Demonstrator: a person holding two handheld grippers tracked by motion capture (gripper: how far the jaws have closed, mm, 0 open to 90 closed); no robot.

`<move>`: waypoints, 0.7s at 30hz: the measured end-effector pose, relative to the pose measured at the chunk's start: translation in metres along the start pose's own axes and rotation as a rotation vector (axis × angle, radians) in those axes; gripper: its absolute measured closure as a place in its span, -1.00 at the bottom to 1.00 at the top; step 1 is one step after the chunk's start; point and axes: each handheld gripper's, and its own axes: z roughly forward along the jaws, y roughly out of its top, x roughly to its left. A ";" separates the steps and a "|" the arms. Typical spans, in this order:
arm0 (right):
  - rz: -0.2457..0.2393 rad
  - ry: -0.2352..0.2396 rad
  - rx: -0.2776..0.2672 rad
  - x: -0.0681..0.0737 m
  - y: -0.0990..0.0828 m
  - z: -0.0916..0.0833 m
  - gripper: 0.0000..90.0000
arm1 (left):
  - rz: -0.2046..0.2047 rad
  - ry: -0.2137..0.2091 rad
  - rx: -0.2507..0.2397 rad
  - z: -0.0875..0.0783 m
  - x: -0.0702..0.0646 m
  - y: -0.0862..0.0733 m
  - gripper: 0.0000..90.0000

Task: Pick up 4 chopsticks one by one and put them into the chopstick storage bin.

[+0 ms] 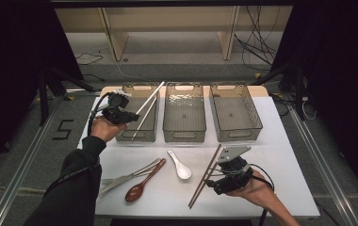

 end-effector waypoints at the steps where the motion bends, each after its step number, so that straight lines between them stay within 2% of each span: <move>1: 0.000 0.001 0.001 0.000 0.000 0.000 -0.50 | -0.010 0.007 0.003 0.003 0.003 0.002 0.89; 13: 0.005 0.008 0.001 -0.001 -0.001 0.000 -0.50 | -0.091 0.057 0.050 0.023 0.029 0.009 0.89; 21: 0.000 0.011 0.006 -0.001 0.000 0.001 -0.50 | -0.119 0.074 0.075 0.031 0.040 0.012 0.88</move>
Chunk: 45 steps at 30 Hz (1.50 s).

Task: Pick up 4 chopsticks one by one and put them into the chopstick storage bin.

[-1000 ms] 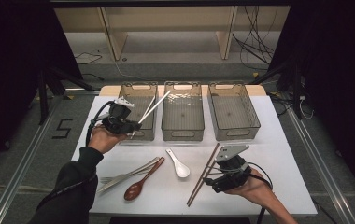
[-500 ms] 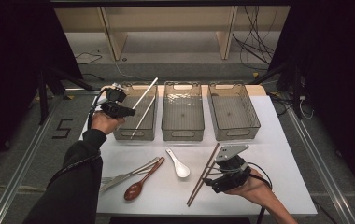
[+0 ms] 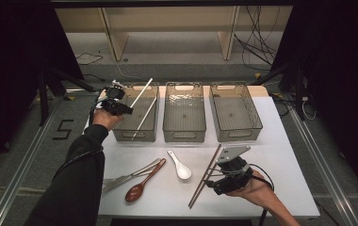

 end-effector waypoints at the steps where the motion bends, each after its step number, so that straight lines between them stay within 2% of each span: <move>1: 0.000 0.000 0.000 0.000 0.000 0.000 -0.50 | -0.001 0.005 0.009 0.002 0.002 0.001 0.88; 6: -0.003 0.005 0.004 0.001 0.000 0.000 -0.50 | -0.027 0.013 0.034 0.012 0.006 0.002 0.88; 9: -0.002 0.007 0.006 0.000 0.000 0.000 -0.49 | -0.040 0.034 0.035 0.015 0.007 0.001 0.86; 13: -0.004 0.010 0.002 0.000 0.000 0.000 -0.50 | -0.049 0.073 0.028 0.015 0.008 0.001 0.68; 16: -0.008 0.012 0.002 0.001 0.000 0.000 -0.50 | -0.038 0.072 0.013 0.009 0.005 -0.001 0.56; 19: -0.007 0.012 0.002 0.001 0.000 0.000 -0.50 | -0.042 0.050 -0.006 0.001 0.002 -0.002 0.36; 22: -0.009 0.010 -0.006 0.000 0.000 -0.001 -0.50 | -0.049 -0.026 -0.054 -0.011 -0.002 -0.006 0.20; 24: -0.010 0.009 -0.008 0.000 0.001 -0.001 -0.50 | -0.062 -0.073 -0.065 -0.015 -0.006 -0.009 0.07; 26: -0.008 0.006 -0.007 -0.001 0.001 -0.001 -0.50 | -0.039 -0.092 -0.072 -0.021 -0.014 -0.013 -0.10; 31: 0.006 -0.008 -0.009 -0.006 0.000 -0.002 -0.50 | 0.007 -0.146 -0.120 -0.040 -0.033 -0.026 -0.33; 34: 0.024 -0.017 -0.013 -0.010 -0.001 -0.002 -0.49 | 0.060 -0.152 -0.142 -0.051 -0.049 -0.039 -0.40; 37: 0.042 -0.031 -0.012 -0.016 0.000 -0.001 -0.49 | 0.101 -0.147 -0.133 -0.054 -0.061 -0.051 -0.50; 40: 0.063 -0.058 -0.006 -0.023 -0.001 0.000 -0.47 | 0.106 -0.177 -0.166 -0.060 -0.070 -0.067 -0.53; 43: 0.093 -0.080 0.003 -0.032 -0.002 0.002 -0.47 | 0.114 -0.180 -0.179 -0.065 -0.078 -0.079 -0.55; 45: 0.101 -0.099 0.020 -0.038 -0.002 0.003 -0.47 | 0.113 -0.193 -0.206 -0.070 -0.084 -0.088 -0.56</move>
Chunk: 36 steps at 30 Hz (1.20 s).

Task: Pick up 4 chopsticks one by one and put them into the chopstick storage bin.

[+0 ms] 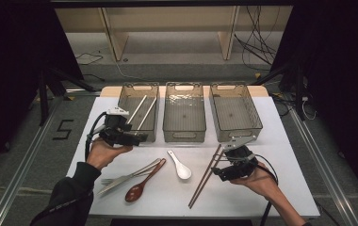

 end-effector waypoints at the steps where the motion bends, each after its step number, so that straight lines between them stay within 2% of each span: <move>1: 0.005 -0.007 0.009 -0.002 0.001 0.001 -0.47 | 0.001 -0.004 -0.003 -0.001 -0.003 -0.002 -0.56; 5: 0.053 -0.033 0.050 -0.009 0.004 0.006 -0.46 | 0.021 -0.010 -0.014 -0.008 -0.018 -0.013 -0.58; 9: 0.062 -0.051 0.094 -0.010 0.006 0.015 -0.45 | 0.036 -0.032 -0.017 -0.013 -0.031 -0.024 -0.59; 12: 0.051 -0.055 0.095 -0.011 0.007 0.017 -0.44 | 0.062 -0.037 -0.016 -0.015 -0.036 -0.031 -0.59; 14: 0.015 -0.042 0.097 -0.010 0.009 0.018 -0.44 | 0.075 -0.029 -0.009 -0.016 -0.039 -0.034 -0.60; 18: -0.024 -0.014 0.100 -0.010 0.012 0.022 -0.42 | 0.076 -0.037 -0.011 -0.021 -0.041 -0.041 -0.60; 21: -0.064 0.006 0.129 -0.010 0.015 0.028 -0.43 | 0.092 -0.024 -0.021 -0.024 -0.043 -0.045 -0.61; 26: -0.135 0.085 0.183 -0.009 0.018 0.035 -0.42 | 0.102 -0.033 -0.018 -0.027 -0.044 -0.050 -0.61; 28: -0.169 0.103 0.205 -0.006 0.019 0.037 -0.42 | 0.098 -0.035 -0.012 -0.026 -0.044 -0.051 -0.62; 33: -0.239 0.119 0.232 -0.003 0.022 0.043 -0.42 | 0.093 -0.033 -0.019 -0.027 -0.045 -0.052 -0.62; 36: -0.289 0.137 0.230 -0.001 0.022 0.044 -0.42 | 0.100 -0.037 -0.013 -0.027 -0.045 -0.053 -0.62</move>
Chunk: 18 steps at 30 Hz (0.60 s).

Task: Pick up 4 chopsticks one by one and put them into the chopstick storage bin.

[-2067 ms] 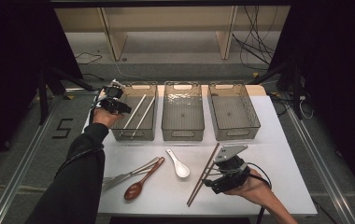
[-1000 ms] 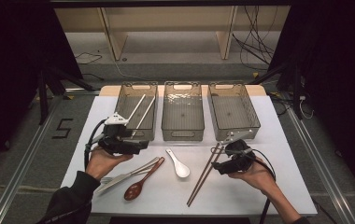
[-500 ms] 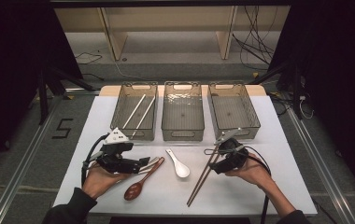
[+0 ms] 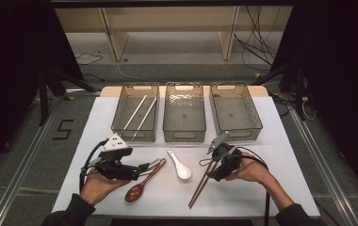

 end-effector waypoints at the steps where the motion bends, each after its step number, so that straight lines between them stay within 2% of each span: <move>1: -0.024 0.001 0.001 0.000 0.000 0.001 -0.42 | -0.004 -0.002 0.004 0.000 0.000 0.000 -0.62; 6: -0.112 0.025 0.024 0.002 0.001 0.006 -0.37 | -0.007 -0.003 0.008 0.001 -0.001 -0.002 -0.63; 9: -0.153 0.018 0.057 0.005 0.002 0.009 -0.38 | -0.004 -0.002 0.008 0.001 -0.001 -0.002 -0.64; 11: -0.180 0.017 0.054 0.004 0.002 0.010 -0.37 | -0.007 -0.001 0.005 0.000 -0.001 -0.002 -0.64; 16: -0.191 0.033 0.078 0.003 0.003 0.014 -0.38 | -0.001 0.005 -0.003 -0.002 -0.001 -0.003 -0.65; 18: -0.213 0.034 0.082 0.003 0.003 0.016 -0.37 | -0.008 0.001 -0.009 -0.003 -0.001 -0.004 -0.65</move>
